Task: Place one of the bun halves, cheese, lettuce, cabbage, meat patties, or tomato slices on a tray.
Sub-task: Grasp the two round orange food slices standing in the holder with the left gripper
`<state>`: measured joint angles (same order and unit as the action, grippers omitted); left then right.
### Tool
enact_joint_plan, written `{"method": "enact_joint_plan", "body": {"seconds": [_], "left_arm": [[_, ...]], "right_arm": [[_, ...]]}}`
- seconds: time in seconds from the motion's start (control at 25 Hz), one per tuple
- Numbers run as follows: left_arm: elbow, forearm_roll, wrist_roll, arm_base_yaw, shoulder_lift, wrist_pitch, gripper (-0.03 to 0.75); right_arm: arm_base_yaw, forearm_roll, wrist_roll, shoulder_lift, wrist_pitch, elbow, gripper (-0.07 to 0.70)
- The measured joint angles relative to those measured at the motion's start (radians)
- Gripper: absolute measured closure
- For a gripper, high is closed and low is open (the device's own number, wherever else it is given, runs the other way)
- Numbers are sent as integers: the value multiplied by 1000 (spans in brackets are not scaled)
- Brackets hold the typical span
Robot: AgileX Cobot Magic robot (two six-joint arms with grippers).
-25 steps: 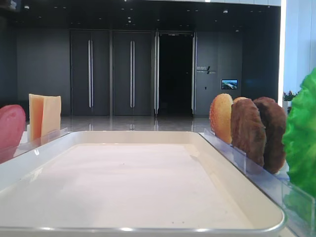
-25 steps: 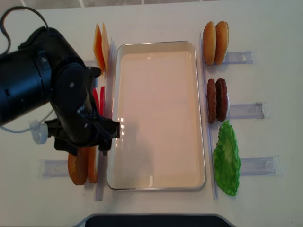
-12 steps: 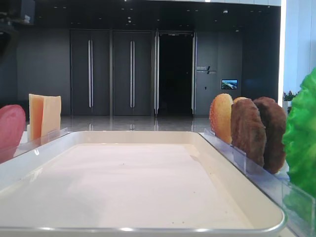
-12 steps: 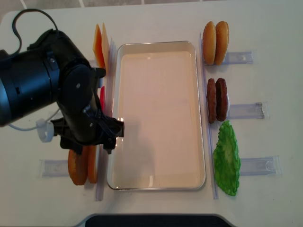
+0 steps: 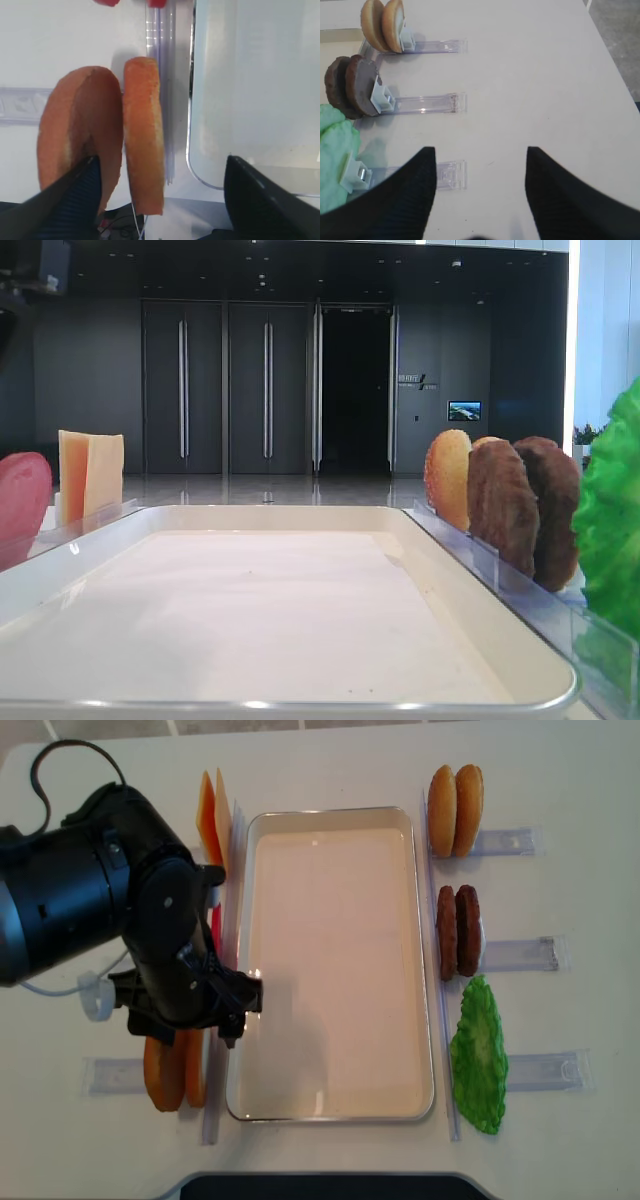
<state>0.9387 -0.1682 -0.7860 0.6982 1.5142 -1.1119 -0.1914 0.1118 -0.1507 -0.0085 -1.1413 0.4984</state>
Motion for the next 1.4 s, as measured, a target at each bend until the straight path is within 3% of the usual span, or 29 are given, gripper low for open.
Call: {"method": "enact_joint_plan", "body": {"seconds": [1.4], "left_arm": [[0,-29,19,0,51,4,136]], "right_arm": [[0,0,0,0,0,0,223]]}}
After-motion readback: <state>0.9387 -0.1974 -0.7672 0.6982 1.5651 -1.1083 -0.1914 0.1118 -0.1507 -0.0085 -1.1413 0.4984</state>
